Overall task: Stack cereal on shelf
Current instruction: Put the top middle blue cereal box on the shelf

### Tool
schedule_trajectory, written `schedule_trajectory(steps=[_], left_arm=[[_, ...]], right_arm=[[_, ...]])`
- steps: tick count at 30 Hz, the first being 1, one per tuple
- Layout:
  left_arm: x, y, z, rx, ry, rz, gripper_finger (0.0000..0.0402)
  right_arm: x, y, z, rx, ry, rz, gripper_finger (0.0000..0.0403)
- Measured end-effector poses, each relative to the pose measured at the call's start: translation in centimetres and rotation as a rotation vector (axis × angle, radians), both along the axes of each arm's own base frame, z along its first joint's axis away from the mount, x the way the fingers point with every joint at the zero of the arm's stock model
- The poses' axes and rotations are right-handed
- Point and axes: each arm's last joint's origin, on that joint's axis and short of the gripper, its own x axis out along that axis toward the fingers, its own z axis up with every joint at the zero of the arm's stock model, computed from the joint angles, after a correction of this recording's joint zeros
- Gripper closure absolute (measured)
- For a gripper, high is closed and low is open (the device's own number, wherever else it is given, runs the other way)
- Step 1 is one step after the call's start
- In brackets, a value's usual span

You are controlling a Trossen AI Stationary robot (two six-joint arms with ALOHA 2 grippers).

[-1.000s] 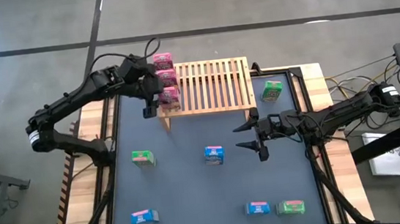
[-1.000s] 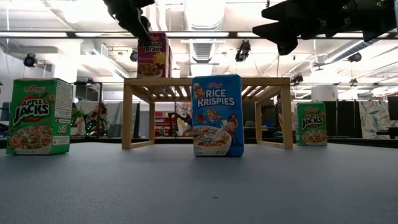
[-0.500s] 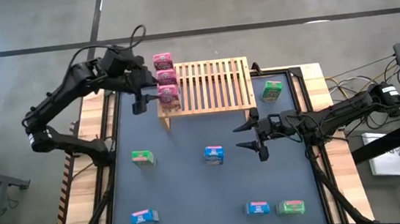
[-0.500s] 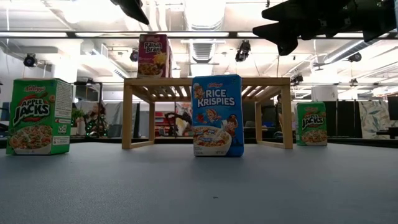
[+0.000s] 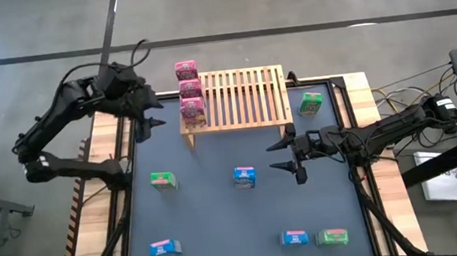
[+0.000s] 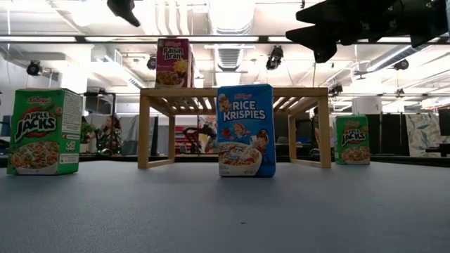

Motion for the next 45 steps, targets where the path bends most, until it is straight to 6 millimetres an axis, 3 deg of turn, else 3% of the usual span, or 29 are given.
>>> schedule_trajectory(steps=[10,21,31,35,45], left_arm=[[-3.9,-2.5,-4.7,-0.025,-0.213,0.068,0.0197],[-5.5,-4.7,-11.6,-0.107,-0.472,0.047,0.0198],[-5.9,-6.3,-13.6,-0.178,-0.654,-0.064,0.0198],[-5.8,-6.7,-14.4,-0.193,-0.691,-0.1,0.0198],[-5.1,-7.2,-15.9,-0.208,-0.693,-0.114,0.0198]], right_arm=[[0.6,0.1,-0.8,0.03,0.039,-0.003,0.0167],[3.1,0.2,-2.4,0.01,0.075,-0.053,0.0167],[6.8,0.9,-4.4,-0.004,0.203,0.061,0.0167],[8.0,1.0,-4.3,-0.01,0.258,0.059,0.0167],[8.6,1.0,-3.9,0.005,0.356,0.032,0.0167]])
